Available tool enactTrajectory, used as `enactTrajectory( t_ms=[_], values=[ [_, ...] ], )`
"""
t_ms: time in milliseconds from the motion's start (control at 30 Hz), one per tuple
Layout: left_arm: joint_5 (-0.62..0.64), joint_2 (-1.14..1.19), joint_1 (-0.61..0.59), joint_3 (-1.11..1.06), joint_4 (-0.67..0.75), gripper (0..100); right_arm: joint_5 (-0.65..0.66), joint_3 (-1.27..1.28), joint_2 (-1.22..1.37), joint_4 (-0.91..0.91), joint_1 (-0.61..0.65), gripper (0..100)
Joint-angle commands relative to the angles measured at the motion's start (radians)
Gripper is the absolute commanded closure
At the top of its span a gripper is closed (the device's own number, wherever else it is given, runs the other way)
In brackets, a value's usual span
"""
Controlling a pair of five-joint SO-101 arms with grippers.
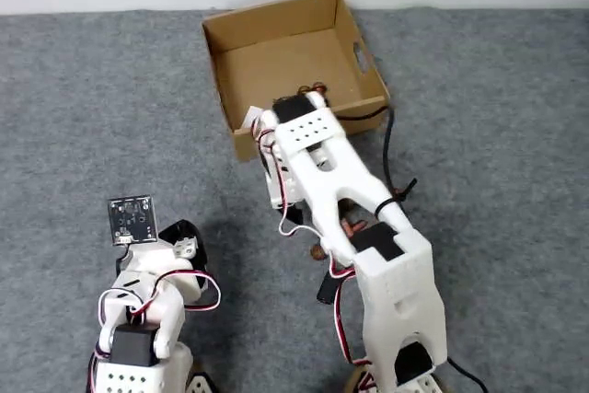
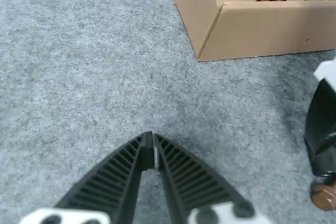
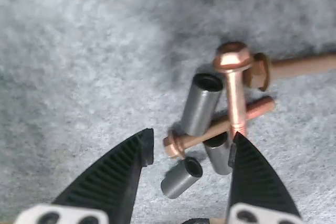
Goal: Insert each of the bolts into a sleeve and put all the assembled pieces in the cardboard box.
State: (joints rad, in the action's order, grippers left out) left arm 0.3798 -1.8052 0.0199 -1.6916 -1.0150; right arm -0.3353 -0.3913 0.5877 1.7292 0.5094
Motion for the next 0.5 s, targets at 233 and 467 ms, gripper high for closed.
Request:
enactTrajectory(
  t_ms=[233,467],
  values=[
    [0.005,-0.005,-0.006,0.007,0.028,99,0.008,-0.046,0.137,-0.12,-0.015,76.8],
    [0.006,-0.005,-0.006,0.007,0.028,99,0.008,-0.046,0.163,-0.14,-0.012,76.8]
  ],
)
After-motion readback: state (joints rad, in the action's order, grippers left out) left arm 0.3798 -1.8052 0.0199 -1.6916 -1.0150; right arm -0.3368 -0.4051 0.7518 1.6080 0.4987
